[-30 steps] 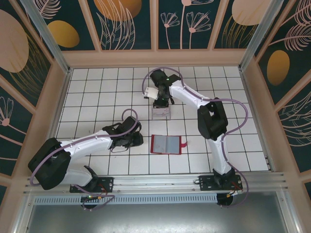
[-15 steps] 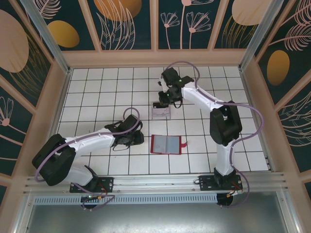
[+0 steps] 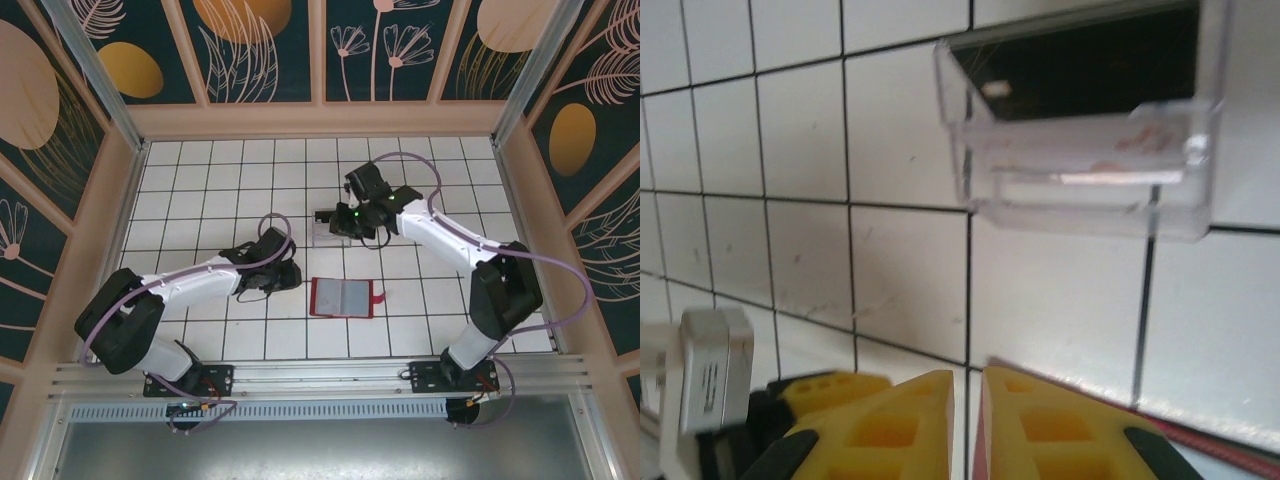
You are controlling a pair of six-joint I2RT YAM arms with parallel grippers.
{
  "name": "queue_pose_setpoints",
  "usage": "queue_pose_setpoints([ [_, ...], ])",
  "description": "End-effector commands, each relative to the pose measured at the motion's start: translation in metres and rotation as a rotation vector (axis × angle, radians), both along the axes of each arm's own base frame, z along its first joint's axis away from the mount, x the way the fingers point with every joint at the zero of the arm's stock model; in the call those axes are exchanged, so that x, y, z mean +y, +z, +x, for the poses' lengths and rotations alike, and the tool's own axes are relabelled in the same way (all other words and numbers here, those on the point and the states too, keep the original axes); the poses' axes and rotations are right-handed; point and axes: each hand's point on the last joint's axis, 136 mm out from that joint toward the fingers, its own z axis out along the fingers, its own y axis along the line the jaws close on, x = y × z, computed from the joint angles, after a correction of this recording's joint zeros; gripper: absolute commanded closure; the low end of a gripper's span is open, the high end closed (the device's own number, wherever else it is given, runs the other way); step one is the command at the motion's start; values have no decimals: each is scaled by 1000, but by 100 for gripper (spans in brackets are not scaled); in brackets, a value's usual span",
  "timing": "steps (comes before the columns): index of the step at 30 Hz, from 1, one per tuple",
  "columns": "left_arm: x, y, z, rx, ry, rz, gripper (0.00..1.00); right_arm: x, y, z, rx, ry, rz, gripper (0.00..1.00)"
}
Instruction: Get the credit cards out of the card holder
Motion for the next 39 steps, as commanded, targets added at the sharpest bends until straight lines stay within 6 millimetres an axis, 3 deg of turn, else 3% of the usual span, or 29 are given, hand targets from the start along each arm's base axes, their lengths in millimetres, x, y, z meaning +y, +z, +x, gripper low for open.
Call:
queue_pose_setpoints([
  [1, -4, 13, 13, -34, -1, -39, 76, 7, -9, -25, 50, -17, 26, 83],
  [7, 2, 16, 21, -39, 10, -40, 76, 24, -33, -62, 113, 17, 34, 84],
  [15, 7, 15, 25, -41, 24, -29, 75, 36, -63, -90, 177, 51, 16, 84],
  [28, 8, 16, 24, -41, 19, -28, 75, 54, -99, -105, 250, 105, -16, 84],
  [39, 5, 17, 23, -35, 10, -40, 75, 43, -120, -117, 287, 106, -69, 78],
])
